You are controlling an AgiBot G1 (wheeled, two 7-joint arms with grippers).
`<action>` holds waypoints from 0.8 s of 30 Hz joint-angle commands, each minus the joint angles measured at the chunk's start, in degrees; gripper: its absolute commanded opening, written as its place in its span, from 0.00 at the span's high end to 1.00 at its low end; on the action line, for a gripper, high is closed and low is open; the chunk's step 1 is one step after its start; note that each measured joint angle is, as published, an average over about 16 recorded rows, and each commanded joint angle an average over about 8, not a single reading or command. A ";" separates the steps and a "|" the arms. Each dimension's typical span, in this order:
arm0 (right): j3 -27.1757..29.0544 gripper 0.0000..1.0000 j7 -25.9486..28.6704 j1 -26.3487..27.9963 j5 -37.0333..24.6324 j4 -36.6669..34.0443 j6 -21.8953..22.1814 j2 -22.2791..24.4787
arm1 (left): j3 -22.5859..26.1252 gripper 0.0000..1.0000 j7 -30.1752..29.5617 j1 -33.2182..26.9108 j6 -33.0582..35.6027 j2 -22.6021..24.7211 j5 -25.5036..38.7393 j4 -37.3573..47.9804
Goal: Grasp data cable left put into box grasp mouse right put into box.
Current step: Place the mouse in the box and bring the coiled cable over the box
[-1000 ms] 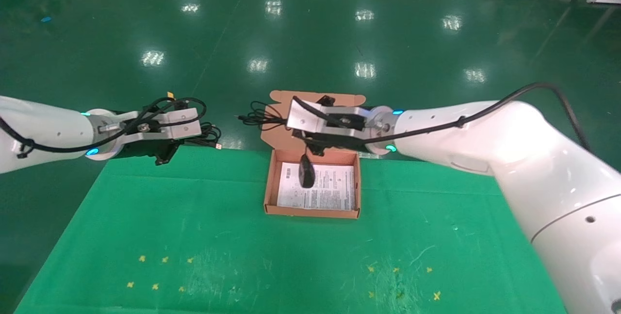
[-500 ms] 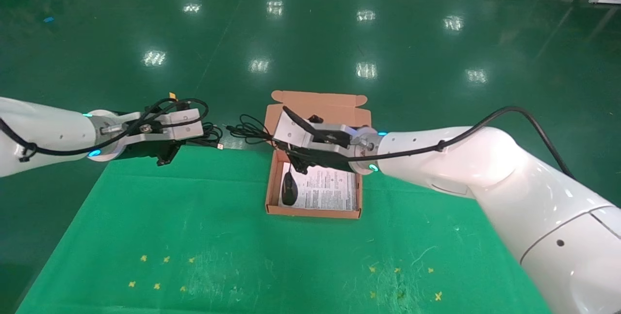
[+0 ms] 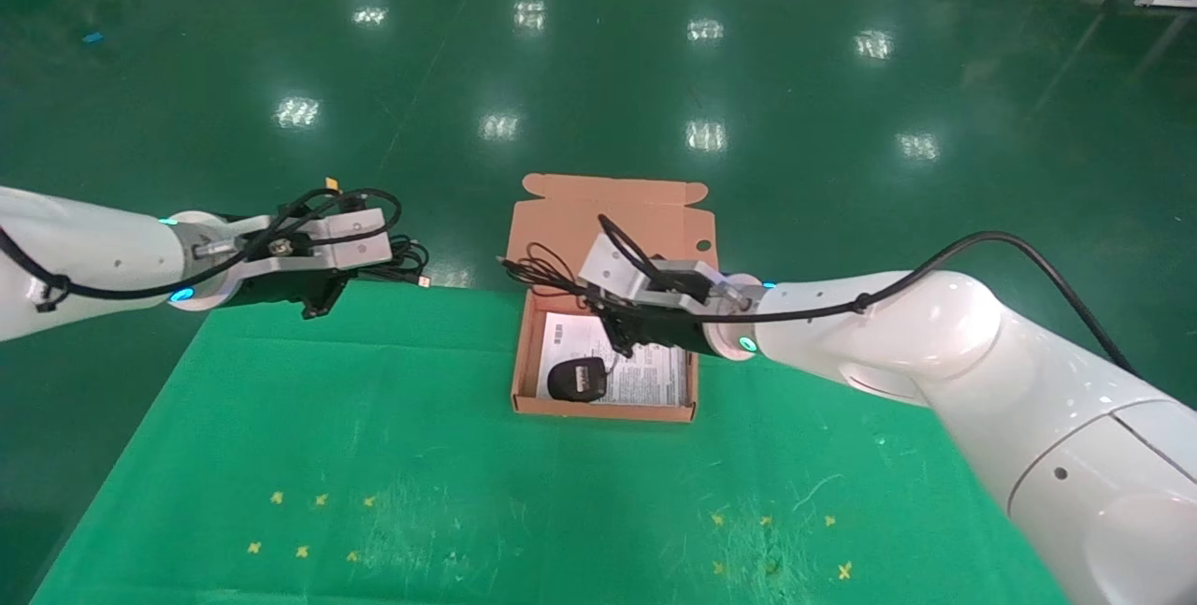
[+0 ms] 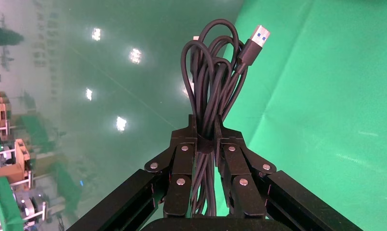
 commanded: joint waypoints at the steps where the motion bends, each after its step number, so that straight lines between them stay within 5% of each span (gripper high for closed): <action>1: -0.95 0.58 0.51 0.11 0.56 -0.89 0.26 0.01 | 0.00 1.00 -0.01 0.00 0.00 0.00 0.00 0.00; 6: -2.76 0.00 0.85 0.82 0.82 -1.89 0.58 0.00 | 0.00 1.00 0.00 0.03 0.04 -0.01 0.03 -0.05; 24: -2.71 0.00 1.19 0.29 1.43 2.33 1.61 4.47 | 0.68 1.00 3.91 1.98 -4.99 5.12 -3.08 4.72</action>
